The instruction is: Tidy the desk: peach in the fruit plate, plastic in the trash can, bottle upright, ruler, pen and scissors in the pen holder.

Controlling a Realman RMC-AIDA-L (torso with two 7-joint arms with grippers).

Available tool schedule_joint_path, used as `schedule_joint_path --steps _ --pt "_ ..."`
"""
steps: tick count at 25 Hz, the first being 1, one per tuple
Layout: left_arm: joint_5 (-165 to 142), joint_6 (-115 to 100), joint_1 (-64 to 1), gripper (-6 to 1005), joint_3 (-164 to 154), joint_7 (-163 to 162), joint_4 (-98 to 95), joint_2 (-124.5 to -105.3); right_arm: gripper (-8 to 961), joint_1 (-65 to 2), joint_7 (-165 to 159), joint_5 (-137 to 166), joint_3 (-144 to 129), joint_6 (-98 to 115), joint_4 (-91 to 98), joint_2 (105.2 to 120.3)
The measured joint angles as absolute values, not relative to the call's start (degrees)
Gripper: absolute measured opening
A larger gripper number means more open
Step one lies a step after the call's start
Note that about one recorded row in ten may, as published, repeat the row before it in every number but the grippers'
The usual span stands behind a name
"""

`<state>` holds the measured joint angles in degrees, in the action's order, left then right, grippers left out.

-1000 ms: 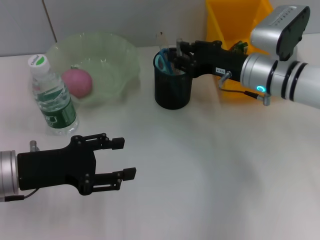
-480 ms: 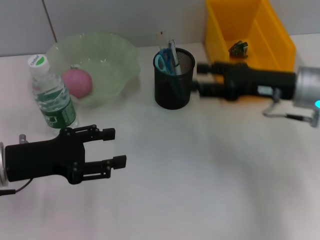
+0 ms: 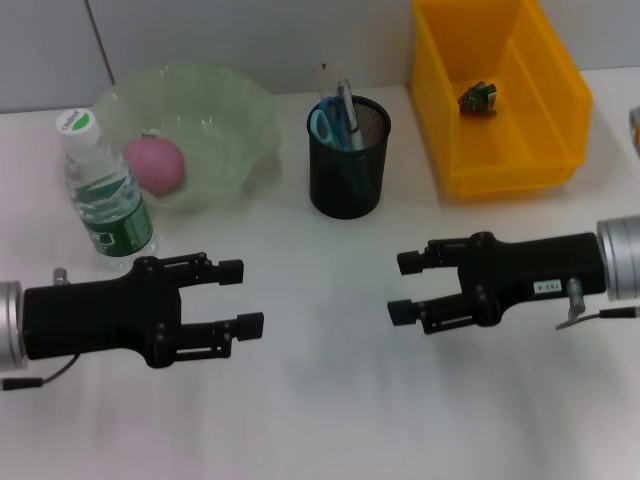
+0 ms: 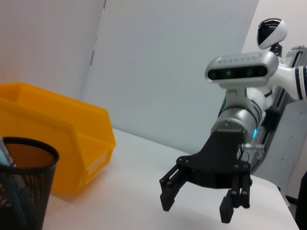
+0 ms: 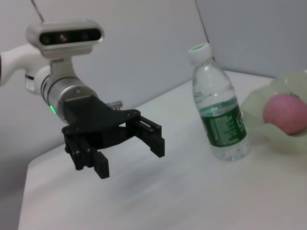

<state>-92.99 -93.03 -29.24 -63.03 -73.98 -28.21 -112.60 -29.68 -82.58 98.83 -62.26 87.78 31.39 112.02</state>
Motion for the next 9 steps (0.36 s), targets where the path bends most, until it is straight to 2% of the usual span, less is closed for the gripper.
schedule_joint_path --steps 5,9 --pt "-93.25 -93.11 -28.33 753 -63.1 -72.71 -27.73 -114.01 813 -27.65 -77.6 98.92 -60.13 88.06 30.63 113.41" --pt "-95.16 -92.69 -28.45 753 -63.09 -72.68 -27.51 -114.59 813 -27.34 -76.47 99.11 -59.83 88.24 29.75 113.64"
